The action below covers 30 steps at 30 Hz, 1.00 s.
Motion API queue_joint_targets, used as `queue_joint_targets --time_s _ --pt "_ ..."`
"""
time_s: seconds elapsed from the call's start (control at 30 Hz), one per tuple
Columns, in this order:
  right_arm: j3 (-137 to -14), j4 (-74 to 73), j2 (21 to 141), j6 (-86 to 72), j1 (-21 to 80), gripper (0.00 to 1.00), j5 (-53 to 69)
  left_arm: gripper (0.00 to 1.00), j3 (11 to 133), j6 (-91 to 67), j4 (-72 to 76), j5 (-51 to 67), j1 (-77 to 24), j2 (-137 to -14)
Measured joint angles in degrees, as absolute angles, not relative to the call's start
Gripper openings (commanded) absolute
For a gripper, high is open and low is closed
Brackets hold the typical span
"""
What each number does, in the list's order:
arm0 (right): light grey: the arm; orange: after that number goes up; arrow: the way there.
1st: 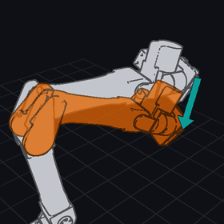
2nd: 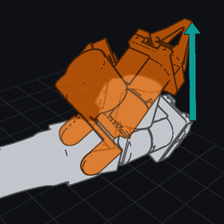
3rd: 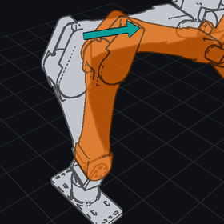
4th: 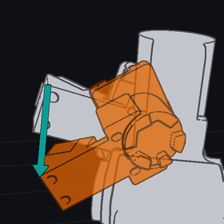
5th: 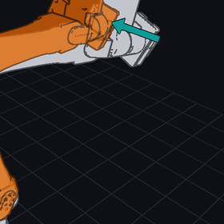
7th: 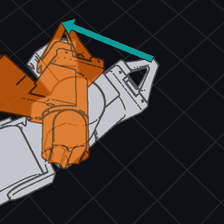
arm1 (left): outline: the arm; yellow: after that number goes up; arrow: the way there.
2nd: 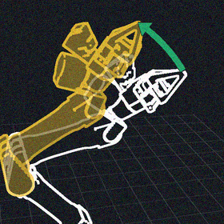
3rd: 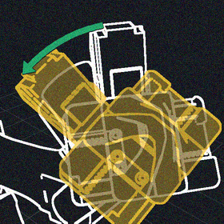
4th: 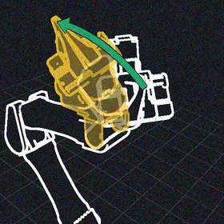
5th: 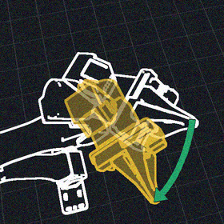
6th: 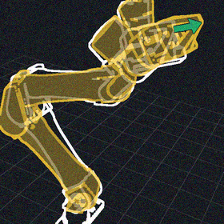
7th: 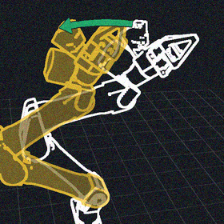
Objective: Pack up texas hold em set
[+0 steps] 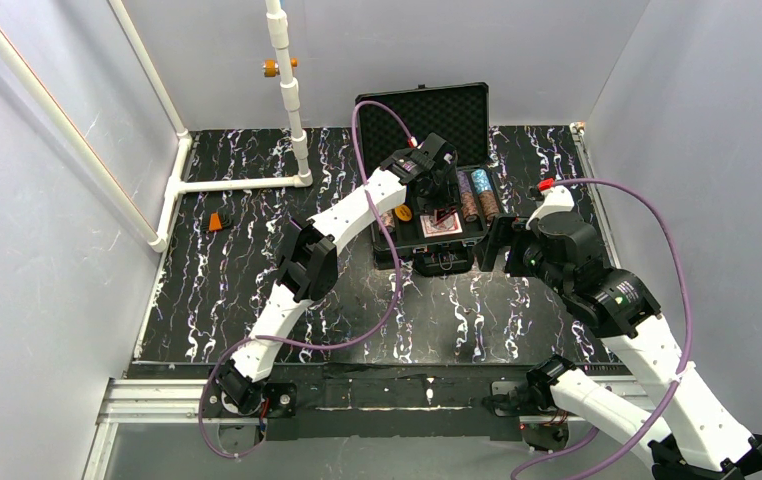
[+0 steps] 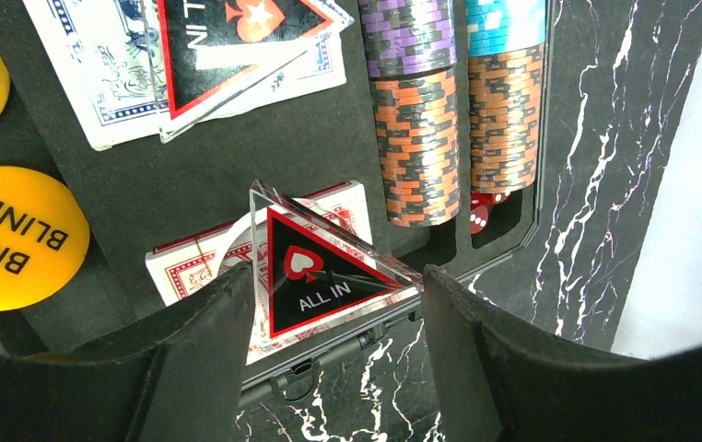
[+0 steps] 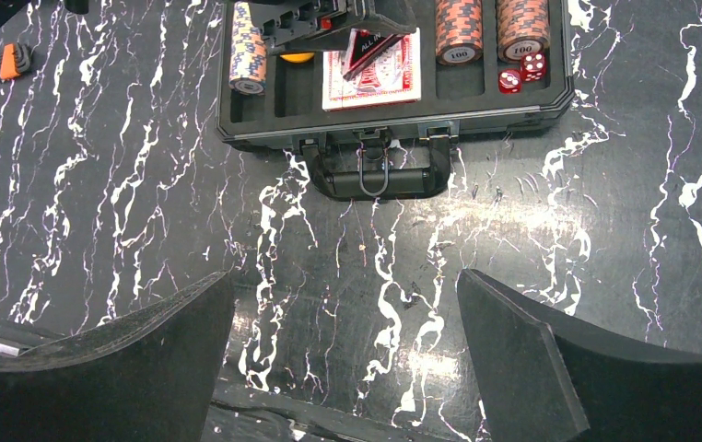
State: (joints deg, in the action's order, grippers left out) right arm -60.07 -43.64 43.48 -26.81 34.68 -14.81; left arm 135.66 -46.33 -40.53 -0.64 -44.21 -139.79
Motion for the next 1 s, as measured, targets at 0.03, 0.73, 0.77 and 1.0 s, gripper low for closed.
queue_joint_targets --time_s 0.03,0.73,0.77,1.0 --pt "-60.07 -43.64 43.46 -26.81 34.68 0.98 -14.81 0.58 135.44 -46.35 -40.36 -0.67 -44.21 -139.68" --pt "-60.07 -43.68 43.00 -26.81 34.68 0.98 -14.61 0.84 133.45 -46.44 -39.44 -1.15 -43.99 -138.10" --pt "-60.07 -43.70 43.00 -26.79 34.68 0.98 -14.61 0.84 133.43 -46.44 -39.44 -1.15 -43.99 -138.10" --pt "-60.23 -44.23 43.29 -26.79 34.68 0.98 -14.63 0.88 130.50 -44.88 -40.23 -1.19 -43.97 -135.63"
